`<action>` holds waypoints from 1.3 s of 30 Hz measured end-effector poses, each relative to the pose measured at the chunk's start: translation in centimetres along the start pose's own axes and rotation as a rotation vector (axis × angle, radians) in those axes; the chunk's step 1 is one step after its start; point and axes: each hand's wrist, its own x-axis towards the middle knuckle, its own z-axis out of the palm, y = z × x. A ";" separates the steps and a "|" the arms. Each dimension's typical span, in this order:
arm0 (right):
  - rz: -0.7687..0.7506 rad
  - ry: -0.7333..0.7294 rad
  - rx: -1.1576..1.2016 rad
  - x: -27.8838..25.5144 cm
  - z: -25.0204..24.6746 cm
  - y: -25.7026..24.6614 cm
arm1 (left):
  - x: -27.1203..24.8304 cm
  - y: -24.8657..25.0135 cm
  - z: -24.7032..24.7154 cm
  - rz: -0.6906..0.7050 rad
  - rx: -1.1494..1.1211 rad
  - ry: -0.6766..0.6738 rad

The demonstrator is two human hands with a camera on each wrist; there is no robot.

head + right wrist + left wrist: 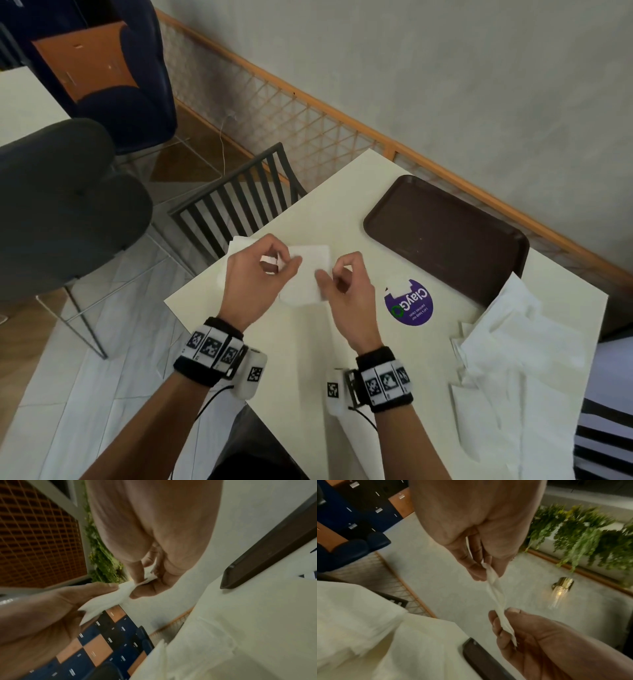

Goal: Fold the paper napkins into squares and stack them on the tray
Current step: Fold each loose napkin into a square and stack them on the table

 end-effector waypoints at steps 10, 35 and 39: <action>0.242 -0.143 -0.495 6.9 2.7 7.1 | -1.9 -6.8 2.2 -0.140 0.201 -0.058; 0.193 -0.294 -0.368 -13.7 -13.1 11.5 | -13.5 -3.3 9.7 -0.169 0.036 -0.502; 0.132 -0.079 -0.274 -13.1 -11.5 10.2 | -12.0 -0.3 8.5 -0.363 -0.349 -0.263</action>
